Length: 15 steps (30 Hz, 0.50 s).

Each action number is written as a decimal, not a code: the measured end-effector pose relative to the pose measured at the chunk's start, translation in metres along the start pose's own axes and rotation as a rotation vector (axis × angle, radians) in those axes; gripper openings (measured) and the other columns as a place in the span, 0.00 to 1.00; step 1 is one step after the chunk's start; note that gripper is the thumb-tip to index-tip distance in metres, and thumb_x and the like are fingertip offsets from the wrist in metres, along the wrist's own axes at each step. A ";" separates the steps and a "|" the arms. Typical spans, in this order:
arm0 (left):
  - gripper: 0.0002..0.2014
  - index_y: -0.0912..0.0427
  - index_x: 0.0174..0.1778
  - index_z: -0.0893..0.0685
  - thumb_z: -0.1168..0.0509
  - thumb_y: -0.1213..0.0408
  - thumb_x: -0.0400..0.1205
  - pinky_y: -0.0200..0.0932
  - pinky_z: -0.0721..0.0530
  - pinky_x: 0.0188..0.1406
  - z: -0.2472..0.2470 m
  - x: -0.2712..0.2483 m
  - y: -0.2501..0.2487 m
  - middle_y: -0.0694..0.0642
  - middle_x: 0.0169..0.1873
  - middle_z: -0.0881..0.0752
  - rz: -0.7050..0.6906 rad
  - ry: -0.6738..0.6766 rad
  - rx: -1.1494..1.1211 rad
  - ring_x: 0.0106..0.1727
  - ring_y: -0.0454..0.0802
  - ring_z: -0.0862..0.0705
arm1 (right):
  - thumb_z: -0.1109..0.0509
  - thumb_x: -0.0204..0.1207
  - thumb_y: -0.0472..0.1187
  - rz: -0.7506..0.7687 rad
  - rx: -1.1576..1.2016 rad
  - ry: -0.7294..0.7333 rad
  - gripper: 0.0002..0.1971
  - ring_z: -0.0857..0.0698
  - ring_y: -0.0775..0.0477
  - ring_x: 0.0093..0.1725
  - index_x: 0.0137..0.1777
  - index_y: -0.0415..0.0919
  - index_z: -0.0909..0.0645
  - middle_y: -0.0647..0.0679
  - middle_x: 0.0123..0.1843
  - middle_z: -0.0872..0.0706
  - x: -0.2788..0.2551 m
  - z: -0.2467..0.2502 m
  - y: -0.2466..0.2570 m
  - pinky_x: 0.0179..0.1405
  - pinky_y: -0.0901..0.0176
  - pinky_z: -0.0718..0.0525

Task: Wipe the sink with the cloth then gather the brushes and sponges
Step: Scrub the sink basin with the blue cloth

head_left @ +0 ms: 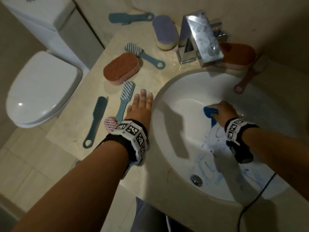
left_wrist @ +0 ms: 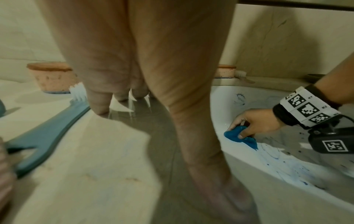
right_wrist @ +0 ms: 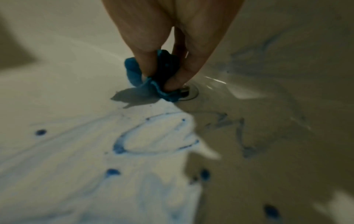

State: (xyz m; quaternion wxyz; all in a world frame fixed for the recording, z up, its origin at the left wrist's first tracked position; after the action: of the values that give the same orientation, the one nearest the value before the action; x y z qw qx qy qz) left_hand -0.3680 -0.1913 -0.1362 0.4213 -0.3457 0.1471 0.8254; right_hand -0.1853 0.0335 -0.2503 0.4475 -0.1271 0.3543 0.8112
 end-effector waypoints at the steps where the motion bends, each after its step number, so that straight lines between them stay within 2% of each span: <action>1: 0.68 0.60 0.80 0.71 0.19 0.62 0.63 0.57 0.53 0.83 -0.001 0.000 0.000 0.60 0.80 0.72 0.002 0.008 0.016 0.83 0.60 0.66 | 0.36 0.68 0.21 -0.005 -0.019 0.026 0.08 0.23 0.46 0.43 0.34 0.32 0.24 0.40 0.37 0.25 0.001 -0.004 0.000 0.36 0.68 0.30; 2: 0.71 0.60 0.80 0.72 0.17 0.62 0.61 0.57 0.53 0.83 -0.001 0.000 0.001 0.60 0.80 0.72 0.004 0.010 0.024 0.83 0.60 0.66 | 0.35 0.68 0.21 0.025 -0.029 -0.001 0.08 0.21 0.45 0.44 0.36 0.32 0.21 0.39 0.37 0.22 -0.002 -0.003 0.009 0.37 0.69 0.28; 3: 0.72 0.61 0.80 0.72 0.17 0.61 0.59 0.57 0.53 0.83 -0.001 0.000 0.000 0.60 0.80 0.72 0.005 0.012 0.027 0.83 0.60 0.66 | 0.33 0.69 0.23 0.079 -0.032 -0.068 0.08 0.18 0.41 0.47 0.42 0.32 0.16 0.36 0.42 0.17 -0.005 -0.001 0.021 0.44 0.66 0.23; 4: 0.73 0.61 0.80 0.72 0.16 0.61 0.58 0.56 0.53 0.83 -0.001 0.000 0.001 0.61 0.80 0.72 0.006 0.014 0.034 0.83 0.61 0.66 | 0.31 0.69 0.26 0.132 -0.016 -0.121 0.12 0.17 0.38 0.52 0.51 0.33 0.14 0.35 0.49 0.14 -0.012 0.000 0.037 0.53 0.59 0.20; 5: 0.75 0.61 0.79 0.73 0.15 0.61 0.56 0.56 0.53 0.83 -0.001 0.000 0.001 0.61 0.80 0.72 0.010 0.016 0.039 0.83 0.61 0.67 | 0.30 0.70 0.28 0.189 0.007 -0.103 0.16 0.17 0.37 0.55 0.57 0.36 0.15 0.36 0.55 0.14 -0.017 -0.006 0.049 0.59 0.53 0.20; 6: 0.76 0.61 0.79 0.73 0.15 0.61 0.55 0.57 0.53 0.83 -0.001 0.000 0.001 0.61 0.80 0.73 0.014 0.017 0.043 0.82 0.61 0.67 | 0.30 0.70 0.29 0.253 0.014 -0.025 0.18 0.18 0.38 0.57 0.60 0.40 0.17 0.37 0.57 0.15 -0.023 -0.020 0.061 0.61 0.52 0.22; 8: 0.77 0.61 0.79 0.73 0.14 0.60 0.53 0.57 0.53 0.83 -0.002 0.001 0.001 0.61 0.80 0.73 0.016 0.016 0.063 0.82 0.61 0.67 | 0.32 0.70 0.28 0.288 -0.062 0.149 0.21 0.22 0.41 0.58 0.63 0.43 0.17 0.38 0.57 0.19 -0.033 -0.059 0.065 0.58 0.61 0.28; 10: 0.79 0.62 0.79 0.74 0.14 0.58 0.51 0.57 0.52 0.83 -0.004 0.002 0.002 0.62 0.79 0.73 0.013 0.014 0.094 0.82 0.62 0.67 | 0.34 0.70 0.23 0.278 -0.068 0.132 0.20 0.24 0.45 0.56 0.59 0.38 0.15 0.38 0.55 0.21 -0.035 -0.068 0.059 0.56 0.65 0.31; 11: 0.79 0.62 0.78 0.74 0.14 0.57 0.51 0.57 0.52 0.83 -0.004 0.003 0.002 0.62 0.79 0.73 0.012 0.013 0.104 0.82 0.62 0.67 | 0.35 0.69 0.20 0.243 0.023 0.097 0.18 0.23 0.46 0.54 0.55 0.33 0.15 0.39 0.55 0.19 -0.031 -0.061 0.055 0.54 0.67 0.28; 12: 0.80 0.62 0.78 0.75 0.14 0.57 0.51 0.57 0.52 0.83 -0.003 0.003 0.003 0.62 0.79 0.73 0.013 0.012 0.106 0.82 0.62 0.67 | 0.35 0.68 0.17 0.165 0.118 0.064 0.16 0.22 0.47 0.53 0.54 0.29 0.16 0.42 0.53 0.19 -0.026 -0.047 0.047 0.51 0.73 0.26; 13: 0.79 0.62 0.78 0.75 0.14 0.57 0.51 0.57 0.52 0.83 -0.003 0.003 0.002 0.62 0.79 0.73 0.014 0.015 0.104 0.82 0.62 0.67 | 0.34 0.68 0.16 0.063 0.159 0.021 0.17 0.21 0.50 0.52 0.56 0.23 0.18 0.44 0.51 0.17 -0.016 -0.034 0.032 0.46 0.83 0.27; 14: 0.79 0.62 0.79 0.74 0.14 0.58 0.52 0.57 0.52 0.83 -0.003 0.002 0.002 0.62 0.79 0.73 0.013 0.016 0.099 0.82 0.62 0.67 | 0.33 0.68 0.17 -0.041 0.171 -0.034 0.18 0.18 0.48 0.52 0.59 0.20 0.20 0.43 0.46 0.16 -0.009 -0.018 0.018 0.41 0.88 0.28; 15: 0.78 0.62 0.79 0.74 0.14 0.58 0.52 0.57 0.52 0.83 -0.003 0.002 0.001 0.61 0.79 0.73 0.013 0.019 0.095 0.82 0.62 0.67 | 0.33 0.69 0.21 -0.129 0.124 -0.084 0.18 0.16 0.42 0.55 0.60 0.21 0.21 0.38 0.44 0.15 -0.004 -0.005 0.005 0.44 0.84 0.24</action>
State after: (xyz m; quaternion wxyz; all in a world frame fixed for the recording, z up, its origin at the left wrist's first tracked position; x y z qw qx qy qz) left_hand -0.3685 -0.1924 -0.1392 0.4304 -0.3320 0.1925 0.8170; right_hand -0.1879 0.0259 -0.2499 0.5204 -0.0874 0.3759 0.7618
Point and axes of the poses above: each hand's wrist, its own x-axis towards the middle knuckle, its own z-axis out of the back of the hand, y = z × x, the point moved 9 cm from there along x, towards the middle knuckle
